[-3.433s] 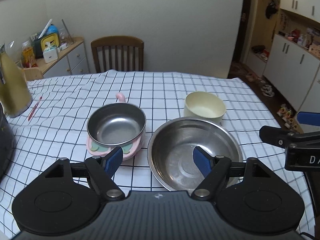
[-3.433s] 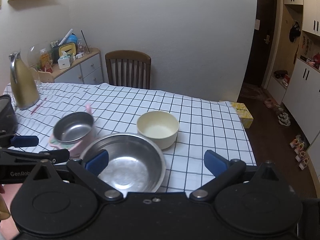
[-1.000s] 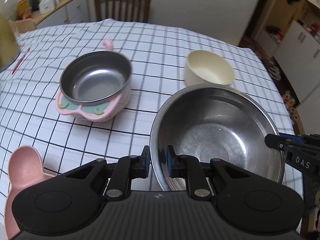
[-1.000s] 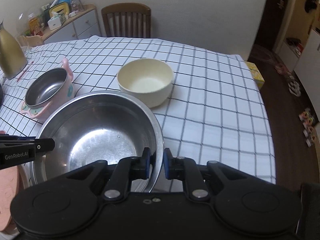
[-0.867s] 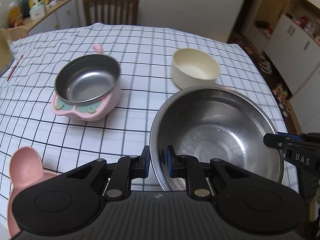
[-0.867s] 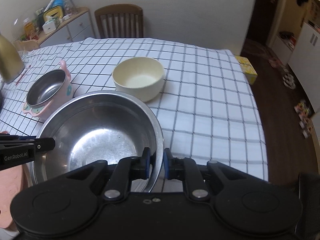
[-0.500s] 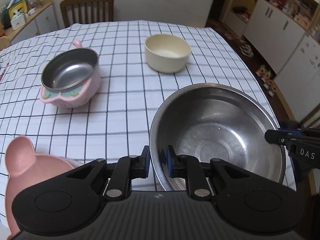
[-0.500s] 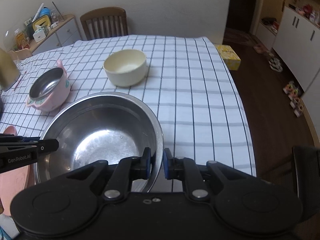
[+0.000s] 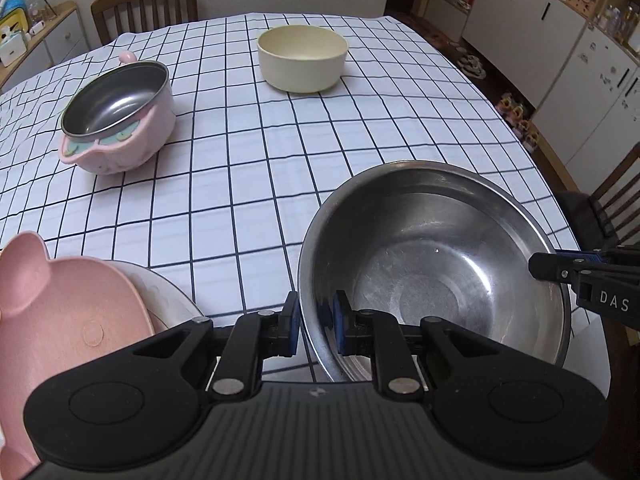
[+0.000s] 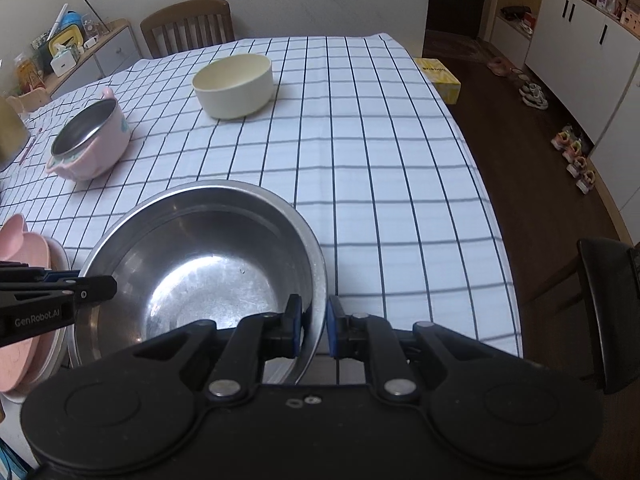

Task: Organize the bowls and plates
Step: 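Lift the steel bowl with both grippers and carry it toward the pink plate, then lower the steel bowl onto the pink plate and open both grippers, then move both grippers toward the small steel pot with pink base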

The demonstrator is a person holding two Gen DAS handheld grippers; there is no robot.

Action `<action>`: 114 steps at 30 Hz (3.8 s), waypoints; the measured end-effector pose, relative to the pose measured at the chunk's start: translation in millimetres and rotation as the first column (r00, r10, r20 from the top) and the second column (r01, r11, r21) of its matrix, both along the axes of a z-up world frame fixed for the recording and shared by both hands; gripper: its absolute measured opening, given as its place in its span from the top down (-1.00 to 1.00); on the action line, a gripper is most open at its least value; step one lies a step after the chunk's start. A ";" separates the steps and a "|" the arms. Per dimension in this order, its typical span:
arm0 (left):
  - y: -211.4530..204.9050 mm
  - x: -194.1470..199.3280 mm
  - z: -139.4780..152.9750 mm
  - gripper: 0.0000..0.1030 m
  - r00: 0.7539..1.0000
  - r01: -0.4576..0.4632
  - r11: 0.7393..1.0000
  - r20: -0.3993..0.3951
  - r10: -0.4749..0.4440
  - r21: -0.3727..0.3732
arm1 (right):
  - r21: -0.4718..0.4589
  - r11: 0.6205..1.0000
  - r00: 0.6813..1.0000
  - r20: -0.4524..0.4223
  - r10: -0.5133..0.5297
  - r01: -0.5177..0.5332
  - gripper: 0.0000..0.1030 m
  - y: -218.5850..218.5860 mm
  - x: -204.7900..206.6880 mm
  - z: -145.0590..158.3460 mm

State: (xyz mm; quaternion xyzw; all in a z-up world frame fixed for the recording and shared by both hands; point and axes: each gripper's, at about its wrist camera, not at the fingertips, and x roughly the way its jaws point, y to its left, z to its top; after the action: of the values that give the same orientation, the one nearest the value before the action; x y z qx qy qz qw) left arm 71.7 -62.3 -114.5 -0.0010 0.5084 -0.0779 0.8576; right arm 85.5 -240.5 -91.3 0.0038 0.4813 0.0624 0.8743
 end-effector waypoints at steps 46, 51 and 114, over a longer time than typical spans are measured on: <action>29.5 -19.4 41.0 0.68 0.997 0.005 1.000 0.072 -0.003 -0.025 | 0.002 0.999 0.999 0.027 0.042 -0.042 0.15 20.4 -23.5 37.6; 46.9 -19.2 61.8 0.41 0.991 -0.018 0.999 0.129 0.024 -0.046 | 0.005 0.997 0.995 0.062 0.079 -0.079 0.08 38.8 -23.4 56.1; 216.3 193.0 19.5 -0.44 0.959 -0.273 0.958 0.099 0.265 0.085 | -0.055 0.961 0.962 0.021 0.274 -0.272 -0.59 260.2 218.4 17.9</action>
State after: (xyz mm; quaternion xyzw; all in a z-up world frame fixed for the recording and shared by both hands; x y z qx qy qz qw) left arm 264.7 154.0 -95.0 -0.0247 0.4691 0.0646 0.8804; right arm 303.9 19.7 -73.4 -0.0860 0.4664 0.1700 0.8638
